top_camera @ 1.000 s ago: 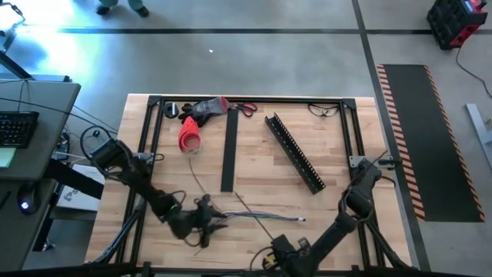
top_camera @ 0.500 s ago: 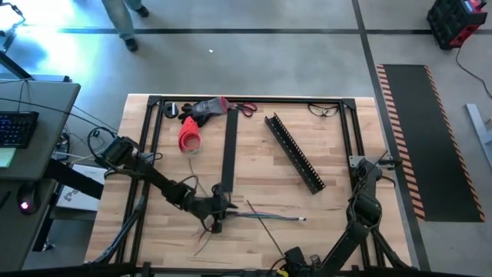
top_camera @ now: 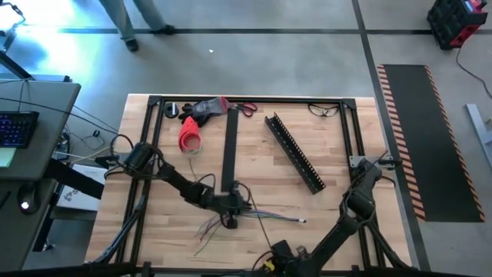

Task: Ziptie cables
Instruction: Wrap the black zip tie on the cables

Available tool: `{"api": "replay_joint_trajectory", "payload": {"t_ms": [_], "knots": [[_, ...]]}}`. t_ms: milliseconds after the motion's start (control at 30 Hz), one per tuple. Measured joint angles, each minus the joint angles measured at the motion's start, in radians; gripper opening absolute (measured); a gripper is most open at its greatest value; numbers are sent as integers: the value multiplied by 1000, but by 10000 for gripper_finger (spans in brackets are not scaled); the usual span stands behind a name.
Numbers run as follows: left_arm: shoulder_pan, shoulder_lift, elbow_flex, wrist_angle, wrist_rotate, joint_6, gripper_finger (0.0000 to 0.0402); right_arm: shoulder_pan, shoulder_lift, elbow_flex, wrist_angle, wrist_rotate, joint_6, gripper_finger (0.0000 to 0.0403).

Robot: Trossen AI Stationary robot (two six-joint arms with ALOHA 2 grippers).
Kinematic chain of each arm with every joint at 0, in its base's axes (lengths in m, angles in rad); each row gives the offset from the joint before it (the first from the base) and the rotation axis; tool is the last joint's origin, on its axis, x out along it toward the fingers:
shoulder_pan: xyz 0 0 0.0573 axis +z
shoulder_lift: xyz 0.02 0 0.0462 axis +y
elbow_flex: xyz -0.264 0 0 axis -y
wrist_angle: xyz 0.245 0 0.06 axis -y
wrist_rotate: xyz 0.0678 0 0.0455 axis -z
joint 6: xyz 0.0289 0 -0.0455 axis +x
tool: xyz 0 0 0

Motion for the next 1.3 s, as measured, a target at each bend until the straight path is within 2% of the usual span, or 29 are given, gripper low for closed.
{"api": "replay_joint_trajectory", "payload": {"t_ms": [300,400,500,633,833,933,1133,1200,1300], "knots": [[93,7,15,0,10,87,19,-20,1,-1,25,37,-39,0],[121,28,13,57,48,101,19,-20,1,-1,30,45,-39,0],[139,51,13,109,95,95,18,-20,2,-2,30,101,-34,0],[109,29,13,92,107,88,18,-23,3,-16,15,195,-2,0],[13,-65,13,60,138,95,18,-40,-3,-79,13,199,67,0],[-29,-94,12,40,114,110,18,-51,-5,-87,30,199,65,0],[-88,-118,13,17,-2,136,18,-74,-12,-80,-3,203,27,0],[-100,-116,11,-10,-27,120,18,-80,-21,-82,-14,205,-11,0],[-128,-118,11,-21,-73,66,18,-83,-62,-84,-10,155,-130,0]]}}
